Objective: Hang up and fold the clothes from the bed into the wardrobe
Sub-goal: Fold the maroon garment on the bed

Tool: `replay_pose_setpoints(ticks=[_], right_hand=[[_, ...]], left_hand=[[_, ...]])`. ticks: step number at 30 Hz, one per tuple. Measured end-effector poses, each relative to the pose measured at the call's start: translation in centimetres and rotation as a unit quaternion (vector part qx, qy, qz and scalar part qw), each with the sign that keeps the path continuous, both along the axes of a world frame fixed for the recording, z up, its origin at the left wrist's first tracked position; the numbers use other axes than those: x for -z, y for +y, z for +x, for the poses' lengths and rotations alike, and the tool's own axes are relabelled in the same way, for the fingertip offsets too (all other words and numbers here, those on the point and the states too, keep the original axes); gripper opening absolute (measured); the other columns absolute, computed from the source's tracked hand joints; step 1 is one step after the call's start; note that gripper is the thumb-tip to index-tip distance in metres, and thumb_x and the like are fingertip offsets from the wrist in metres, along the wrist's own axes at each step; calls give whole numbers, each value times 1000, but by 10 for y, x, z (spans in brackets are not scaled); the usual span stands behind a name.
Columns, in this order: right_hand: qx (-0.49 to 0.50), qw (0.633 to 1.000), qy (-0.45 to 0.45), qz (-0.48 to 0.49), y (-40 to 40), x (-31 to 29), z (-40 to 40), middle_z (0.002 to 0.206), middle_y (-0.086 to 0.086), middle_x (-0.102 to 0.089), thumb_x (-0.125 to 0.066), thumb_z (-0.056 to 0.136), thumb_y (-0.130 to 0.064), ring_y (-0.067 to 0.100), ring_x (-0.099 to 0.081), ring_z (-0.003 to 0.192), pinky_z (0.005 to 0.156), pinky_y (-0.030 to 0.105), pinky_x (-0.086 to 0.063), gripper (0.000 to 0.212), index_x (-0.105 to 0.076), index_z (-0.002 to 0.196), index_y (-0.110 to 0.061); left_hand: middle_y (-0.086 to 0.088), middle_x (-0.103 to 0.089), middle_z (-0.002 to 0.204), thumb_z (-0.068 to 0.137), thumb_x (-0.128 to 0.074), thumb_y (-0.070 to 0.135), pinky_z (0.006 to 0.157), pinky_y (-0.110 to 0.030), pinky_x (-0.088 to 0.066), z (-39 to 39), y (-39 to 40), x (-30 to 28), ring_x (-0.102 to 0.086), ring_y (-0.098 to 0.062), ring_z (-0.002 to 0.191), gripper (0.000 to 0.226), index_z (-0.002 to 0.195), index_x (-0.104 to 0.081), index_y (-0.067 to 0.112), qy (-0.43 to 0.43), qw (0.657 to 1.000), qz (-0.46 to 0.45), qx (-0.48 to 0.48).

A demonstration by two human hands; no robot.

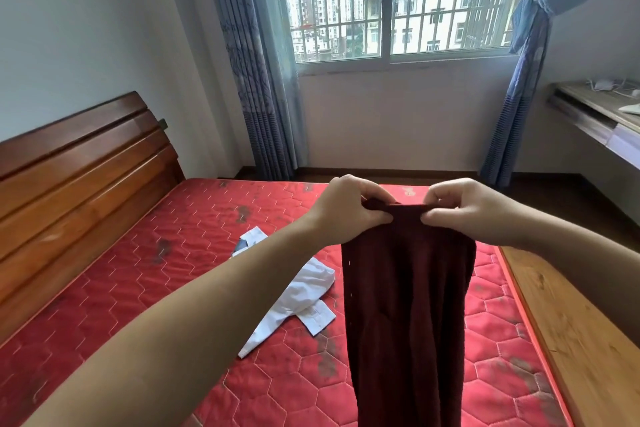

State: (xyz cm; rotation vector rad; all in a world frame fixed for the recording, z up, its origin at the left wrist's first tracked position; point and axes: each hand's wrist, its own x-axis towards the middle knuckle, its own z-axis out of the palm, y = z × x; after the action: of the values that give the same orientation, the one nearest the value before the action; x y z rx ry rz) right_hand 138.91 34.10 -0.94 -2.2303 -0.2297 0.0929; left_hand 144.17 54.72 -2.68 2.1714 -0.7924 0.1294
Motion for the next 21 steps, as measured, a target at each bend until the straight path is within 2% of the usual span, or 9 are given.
replay_pose_setpoints(ticks=[3,5,8,10,12,16,19,21], right_hand=[[-40,996,54,-54,-1,0,-1,70,1,-70,-66,87,-14,19,-63,60,57,28,-52,4,-66,83,-16],[-58,994,65,-65,4,4,-1,78,2,-74,-70,86,-27,17,-70,66,63,31,-58,8,-66,91,-23],[-54,995,-17,-81,15,9,2,58,-2,-66,-68,88,-33,5,-55,46,50,19,-46,11,-68,91,-22],[-49,996,-41,-70,18,10,4,48,-5,-59,-66,90,-26,5,-48,38,45,17,-40,9,-71,87,-19],[-36,998,-40,-35,17,10,4,47,-3,-59,-65,91,-21,8,-50,38,43,21,-42,10,-73,84,-20],[-26,997,-70,21,18,12,4,67,-6,-60,-63,92,-11,5,-53,60,59,19,-42,15,-74,80,-11],[-9,993,-24,112,21,13,5,68,6,-52,-54,96,-7,17,-46,64,58,29,-37,26,-66,73,-7],[-9,993,-18,114,23,13,4,64,3,-54,-53,97,-8,11,-48,60,52,21,-39,26,-66,75,-8]], left_hand=[[5,-74,86,70,-82,9,77,-11,-48,-2,2,3,-64,1,78,25,94,-78,13,-57,998,10,-6],[8,-71,80,69,-82,8,74,-11,-47,-4,0,3,-63,1,73,26,94,-77,14,-66,998,1,6],[9,-67,74,70,-81,9,69,-18,-50,-8,-2,2,-60,-2,63,38,105,-70,20,-41,999,-14,11],[9,-65,75,70,-83,10,70,-25,-52,-9,1,2,-59,-5,63,46,111,-66,23,-5,1000,-13,16],[1,-67,79,71,-84,7,74,-30,-54,-8,5,1,-61,-10,67,44,109,-68,20,58,997,-30,27],[-19,-71,99,74,-77,-5,92,-39,-53,-8,12,-1,-64,-17,88,37,106,-72,12,193,973,-108,62],[-13,-71,100,78,-68,-14,96,-38,-53,-9,15,1,-66,-20,93,34,106,-72,6,260,951,-149,82],[-13,-72,102,80,-67,-13,96,-38,-53,-7,15,3,-66,-20,95,33,108,-72,4,265,948,-162,67]])
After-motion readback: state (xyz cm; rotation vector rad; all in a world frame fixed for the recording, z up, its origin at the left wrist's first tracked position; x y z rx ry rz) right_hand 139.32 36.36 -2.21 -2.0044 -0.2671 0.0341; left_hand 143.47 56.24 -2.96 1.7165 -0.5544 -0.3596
